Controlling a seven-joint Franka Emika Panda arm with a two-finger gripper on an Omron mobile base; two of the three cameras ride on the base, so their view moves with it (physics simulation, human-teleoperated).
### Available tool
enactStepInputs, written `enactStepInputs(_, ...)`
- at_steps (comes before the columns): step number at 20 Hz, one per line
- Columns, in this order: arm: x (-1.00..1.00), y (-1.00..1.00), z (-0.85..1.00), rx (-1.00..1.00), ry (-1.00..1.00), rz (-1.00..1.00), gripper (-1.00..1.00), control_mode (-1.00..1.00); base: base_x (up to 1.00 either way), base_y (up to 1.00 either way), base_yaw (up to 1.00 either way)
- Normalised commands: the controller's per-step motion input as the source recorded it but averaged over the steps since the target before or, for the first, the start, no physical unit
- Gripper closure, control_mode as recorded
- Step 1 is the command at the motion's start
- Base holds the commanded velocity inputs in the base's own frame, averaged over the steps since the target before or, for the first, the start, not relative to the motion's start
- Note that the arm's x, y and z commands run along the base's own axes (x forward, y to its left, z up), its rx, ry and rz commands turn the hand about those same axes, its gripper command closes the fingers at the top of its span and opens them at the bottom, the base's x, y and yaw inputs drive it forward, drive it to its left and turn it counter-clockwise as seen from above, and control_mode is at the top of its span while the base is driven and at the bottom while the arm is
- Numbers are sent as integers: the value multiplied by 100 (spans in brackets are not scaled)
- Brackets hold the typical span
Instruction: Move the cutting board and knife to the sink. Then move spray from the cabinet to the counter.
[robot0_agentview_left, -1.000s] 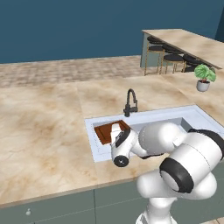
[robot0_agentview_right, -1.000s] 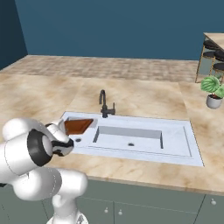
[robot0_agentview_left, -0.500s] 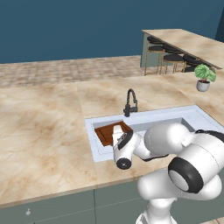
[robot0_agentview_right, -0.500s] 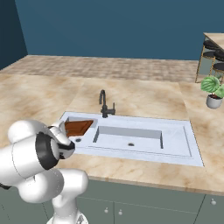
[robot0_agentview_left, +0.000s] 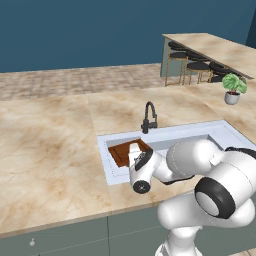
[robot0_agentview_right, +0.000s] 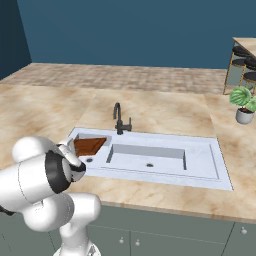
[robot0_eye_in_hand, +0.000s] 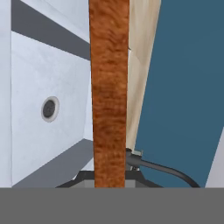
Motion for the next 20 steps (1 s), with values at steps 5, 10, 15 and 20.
enactStepInputs(5, 0, 0, -7, 1, 5, 0, 100, -100, 0, 0, 0)
enactStepInputs(10, 0, 0, -8, 1, 5, 0, 100, -100, 0, 0, 0)
enactStepInputs(15, 0, 0, -11, 1, 7, 0, 100, -100, 0, 0, 0)
enactStepInputs(20, 6, 0, -15, 1, 7, 0, 100, -100, 0, 0, 0)
